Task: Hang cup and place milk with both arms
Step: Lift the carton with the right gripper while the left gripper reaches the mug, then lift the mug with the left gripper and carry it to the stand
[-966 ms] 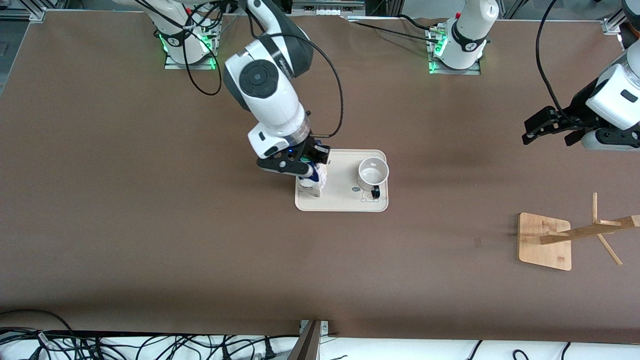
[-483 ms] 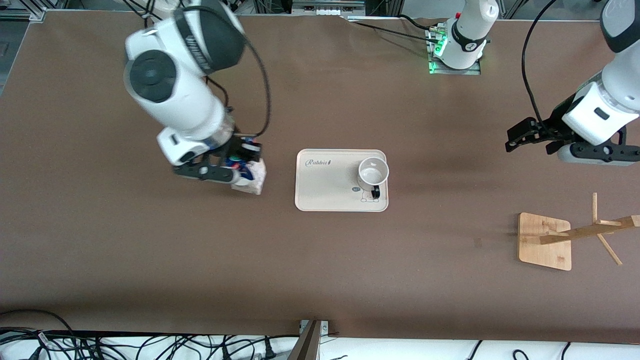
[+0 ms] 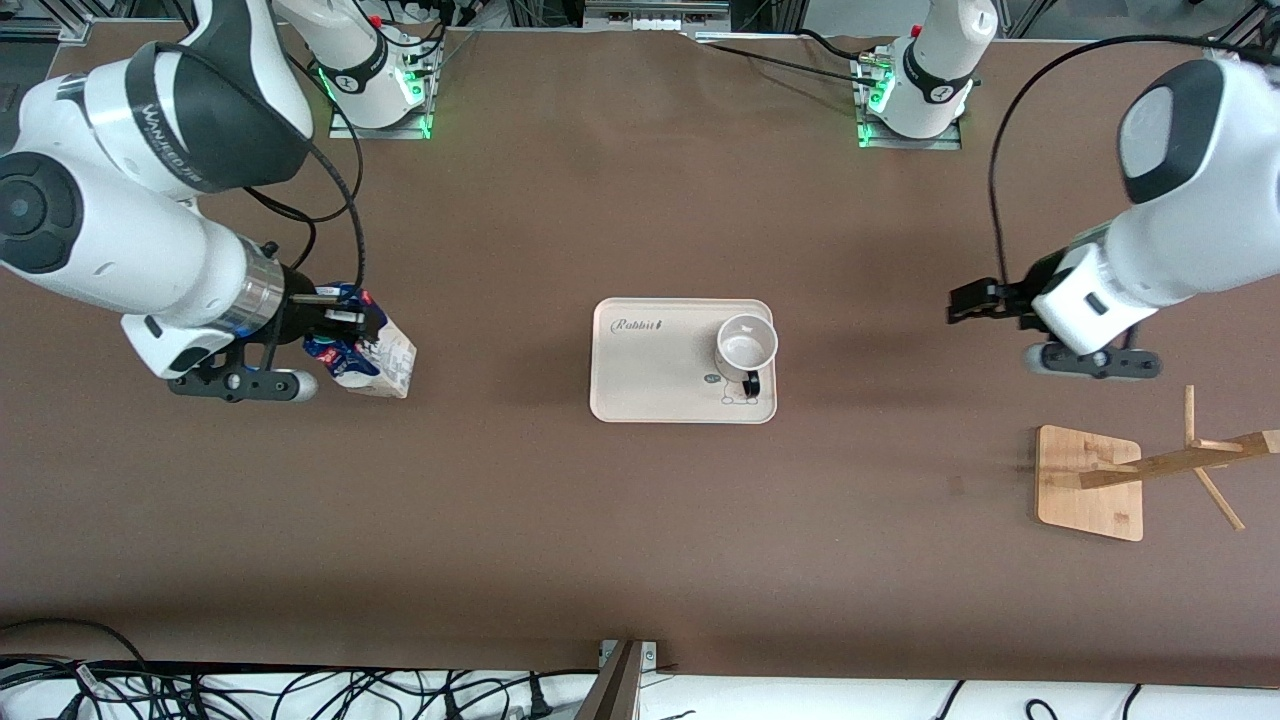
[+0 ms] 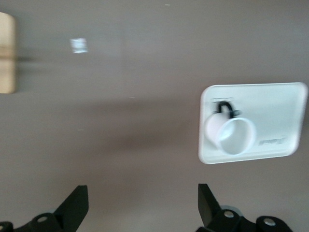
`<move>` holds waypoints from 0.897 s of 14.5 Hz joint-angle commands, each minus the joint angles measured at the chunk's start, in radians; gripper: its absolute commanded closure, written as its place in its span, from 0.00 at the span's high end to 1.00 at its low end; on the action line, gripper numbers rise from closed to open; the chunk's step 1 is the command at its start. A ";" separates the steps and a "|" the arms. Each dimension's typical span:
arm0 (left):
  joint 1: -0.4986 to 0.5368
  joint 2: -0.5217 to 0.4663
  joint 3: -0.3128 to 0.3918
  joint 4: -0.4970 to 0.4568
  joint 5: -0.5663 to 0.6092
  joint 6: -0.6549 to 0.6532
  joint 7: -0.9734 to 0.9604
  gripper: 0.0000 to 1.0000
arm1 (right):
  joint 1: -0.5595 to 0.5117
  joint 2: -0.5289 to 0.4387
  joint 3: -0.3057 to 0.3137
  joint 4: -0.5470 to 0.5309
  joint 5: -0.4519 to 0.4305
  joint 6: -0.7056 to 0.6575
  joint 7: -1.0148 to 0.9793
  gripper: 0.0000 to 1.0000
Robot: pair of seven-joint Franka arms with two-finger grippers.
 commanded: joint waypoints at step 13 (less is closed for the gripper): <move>-0.300 0.214 -0.126 -0.182 0.016 0.521 -0.428 1.00 | -0.087 -0.026 -0.098 -0.326 0.007 0.160 -0.250 0.26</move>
